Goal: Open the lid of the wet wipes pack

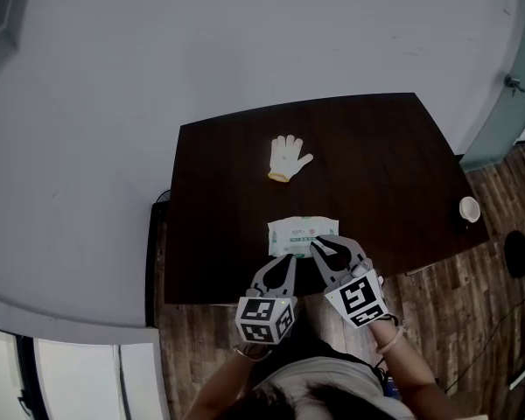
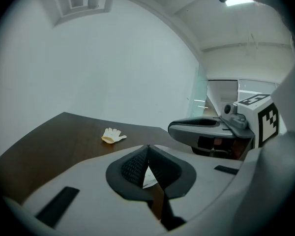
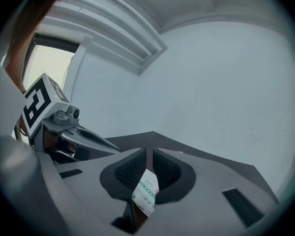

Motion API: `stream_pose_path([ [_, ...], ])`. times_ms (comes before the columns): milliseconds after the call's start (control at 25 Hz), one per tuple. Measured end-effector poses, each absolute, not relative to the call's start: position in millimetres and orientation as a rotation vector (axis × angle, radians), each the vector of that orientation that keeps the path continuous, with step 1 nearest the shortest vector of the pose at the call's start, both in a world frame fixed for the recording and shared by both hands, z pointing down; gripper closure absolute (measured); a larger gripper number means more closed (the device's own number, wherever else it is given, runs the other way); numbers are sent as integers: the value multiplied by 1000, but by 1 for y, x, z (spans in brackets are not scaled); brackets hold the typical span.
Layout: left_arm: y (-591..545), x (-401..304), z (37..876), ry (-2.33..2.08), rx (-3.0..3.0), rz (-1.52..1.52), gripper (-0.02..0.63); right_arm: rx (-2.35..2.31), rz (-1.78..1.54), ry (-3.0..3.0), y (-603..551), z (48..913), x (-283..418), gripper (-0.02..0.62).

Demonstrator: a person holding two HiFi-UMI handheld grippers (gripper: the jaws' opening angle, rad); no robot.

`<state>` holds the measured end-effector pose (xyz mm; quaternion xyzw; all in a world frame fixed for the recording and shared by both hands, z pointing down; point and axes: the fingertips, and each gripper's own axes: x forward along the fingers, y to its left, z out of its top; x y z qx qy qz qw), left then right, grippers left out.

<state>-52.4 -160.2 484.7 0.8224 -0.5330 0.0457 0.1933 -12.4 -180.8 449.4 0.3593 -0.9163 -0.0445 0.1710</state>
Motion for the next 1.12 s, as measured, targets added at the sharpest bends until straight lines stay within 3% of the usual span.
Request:
stream_pose_path([
  [1120,-239,-72,592,-1332,2210,288,588,721,-203,-2366,-241,570,-54,521],
])
